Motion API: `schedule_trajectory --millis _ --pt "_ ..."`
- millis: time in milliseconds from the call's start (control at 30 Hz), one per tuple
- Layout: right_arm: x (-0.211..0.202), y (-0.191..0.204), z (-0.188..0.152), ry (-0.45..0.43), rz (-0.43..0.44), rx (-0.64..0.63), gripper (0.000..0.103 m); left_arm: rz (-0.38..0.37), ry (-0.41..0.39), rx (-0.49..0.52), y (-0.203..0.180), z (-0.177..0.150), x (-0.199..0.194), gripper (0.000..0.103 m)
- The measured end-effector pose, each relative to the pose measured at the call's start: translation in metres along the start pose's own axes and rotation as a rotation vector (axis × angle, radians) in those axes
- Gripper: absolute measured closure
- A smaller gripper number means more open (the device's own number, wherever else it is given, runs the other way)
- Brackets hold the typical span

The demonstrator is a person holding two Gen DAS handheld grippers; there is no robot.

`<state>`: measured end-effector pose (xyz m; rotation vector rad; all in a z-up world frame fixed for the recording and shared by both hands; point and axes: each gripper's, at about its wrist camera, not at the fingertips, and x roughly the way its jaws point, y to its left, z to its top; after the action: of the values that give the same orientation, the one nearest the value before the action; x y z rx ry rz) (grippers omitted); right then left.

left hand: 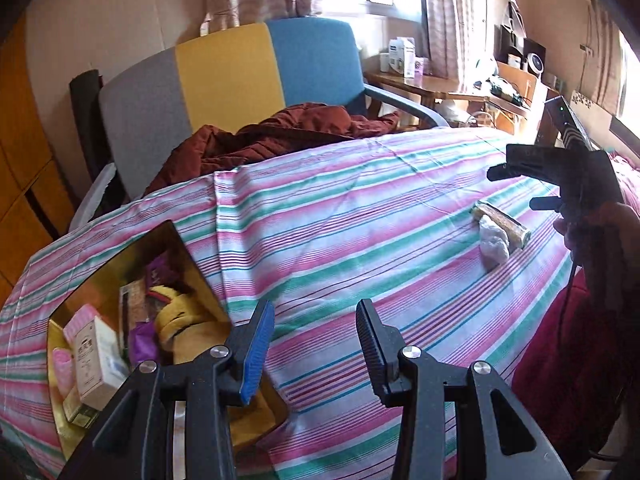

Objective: Organize objects
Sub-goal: 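Move both tools back to the cracker pack and second wrapped bundle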

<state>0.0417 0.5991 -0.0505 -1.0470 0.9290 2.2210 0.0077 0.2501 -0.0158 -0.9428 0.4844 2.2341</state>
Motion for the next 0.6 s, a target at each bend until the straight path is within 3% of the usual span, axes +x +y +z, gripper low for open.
schedule_trajectory --millis 300,600 --pt "-0.013 -0.03 0.004 -0.059 0.037 0.158 0.0 -0.123 0.086 0.034 -0.044 0.013 0.037 0.06" --pt "-0.014 -0.05 0.006 -0.053 0.084 0.266 0.0 -0.256 0.141 0.054 -0.089 0.039 0.075 0.06"
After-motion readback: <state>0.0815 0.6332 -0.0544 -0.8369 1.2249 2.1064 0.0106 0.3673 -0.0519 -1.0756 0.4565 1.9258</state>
